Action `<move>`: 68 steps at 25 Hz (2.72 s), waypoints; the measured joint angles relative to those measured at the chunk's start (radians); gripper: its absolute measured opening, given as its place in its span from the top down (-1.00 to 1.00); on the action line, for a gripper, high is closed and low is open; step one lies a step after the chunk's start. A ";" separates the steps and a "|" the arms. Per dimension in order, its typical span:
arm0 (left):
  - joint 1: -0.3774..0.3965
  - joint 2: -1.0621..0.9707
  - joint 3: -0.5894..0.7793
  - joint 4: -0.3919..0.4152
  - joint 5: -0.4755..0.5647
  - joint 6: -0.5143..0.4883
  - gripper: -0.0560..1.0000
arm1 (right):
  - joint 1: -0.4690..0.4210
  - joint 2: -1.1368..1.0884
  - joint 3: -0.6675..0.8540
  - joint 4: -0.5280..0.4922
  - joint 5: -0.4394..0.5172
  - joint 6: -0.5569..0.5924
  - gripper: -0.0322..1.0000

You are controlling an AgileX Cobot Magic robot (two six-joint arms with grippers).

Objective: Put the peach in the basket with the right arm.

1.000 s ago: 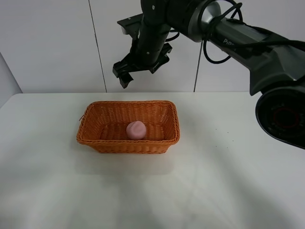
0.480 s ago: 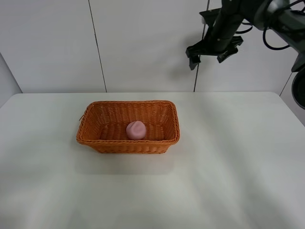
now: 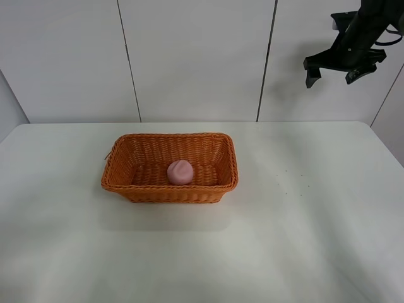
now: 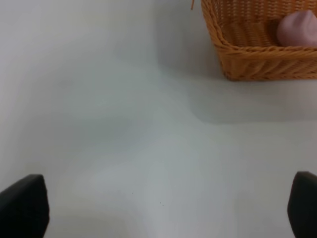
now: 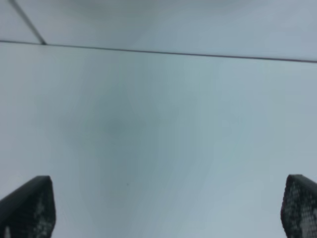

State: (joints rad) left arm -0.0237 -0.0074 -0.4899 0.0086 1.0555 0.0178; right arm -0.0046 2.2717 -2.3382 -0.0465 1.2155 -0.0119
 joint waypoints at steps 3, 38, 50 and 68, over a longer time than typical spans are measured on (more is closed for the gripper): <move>0.000 0.000 0.000 0.000 0.000 0.000 -0.99 | 0.000 -0.014 0.021 0.001 -0.001 0.000 -0.41; 0.000 0.000 0.000 0.000 0.000 0.000 -0.99 | 0.000 -1.923 1.839 0.047 -0.175 -0.007 -0.41; 0.000 0.000 0.000 0.000 0.000 0.000 -0.99 | 0.027 -2.059 1.845 0.047 -0.186 -0.007 -0.41; 0.000 0.000 0.000 0.000 0.000 0.000 -0.99 | 0.050 -2.275 1.851 0.037 -0.188 0.012 -0.41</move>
State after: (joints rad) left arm -0.0237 -0.0074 -0.4899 0.0086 1.0555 0.0178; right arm 0.0451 -0.0030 -0.4870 -0.0094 1.0277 0.0000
